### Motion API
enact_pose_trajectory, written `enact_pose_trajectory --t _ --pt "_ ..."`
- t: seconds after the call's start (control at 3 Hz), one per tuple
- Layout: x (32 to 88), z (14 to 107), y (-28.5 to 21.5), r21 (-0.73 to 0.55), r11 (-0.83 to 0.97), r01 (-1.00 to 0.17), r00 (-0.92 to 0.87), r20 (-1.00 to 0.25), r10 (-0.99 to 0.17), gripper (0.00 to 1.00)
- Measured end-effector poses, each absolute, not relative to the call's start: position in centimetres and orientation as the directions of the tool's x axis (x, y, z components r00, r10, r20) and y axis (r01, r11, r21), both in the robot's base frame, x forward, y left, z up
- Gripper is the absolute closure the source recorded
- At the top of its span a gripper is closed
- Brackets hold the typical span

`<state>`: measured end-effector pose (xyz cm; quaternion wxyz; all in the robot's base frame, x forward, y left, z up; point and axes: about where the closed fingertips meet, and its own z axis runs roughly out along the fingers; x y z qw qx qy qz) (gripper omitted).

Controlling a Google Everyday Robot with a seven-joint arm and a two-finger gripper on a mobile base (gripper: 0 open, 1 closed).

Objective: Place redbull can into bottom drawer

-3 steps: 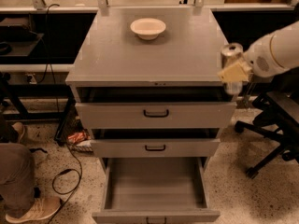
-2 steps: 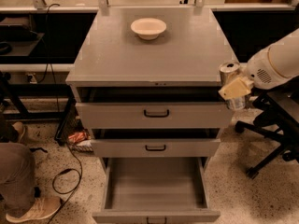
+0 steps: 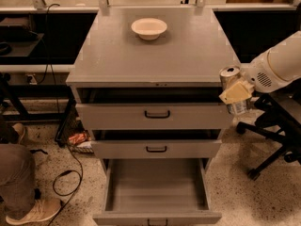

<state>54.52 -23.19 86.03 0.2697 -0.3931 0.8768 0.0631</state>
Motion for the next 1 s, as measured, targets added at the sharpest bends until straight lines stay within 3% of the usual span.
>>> enact_pose_trajectory --t 0.33,1.0 --pt "53.6 81.9 -23.8 -0.1 0.694 -0.713 -0.59 -0.449 -0.671 1.0" --pt "48.0 64.8 -24.7 0.017 0.686 -0.728 -0.673 -0.212 -0.709 1.0"
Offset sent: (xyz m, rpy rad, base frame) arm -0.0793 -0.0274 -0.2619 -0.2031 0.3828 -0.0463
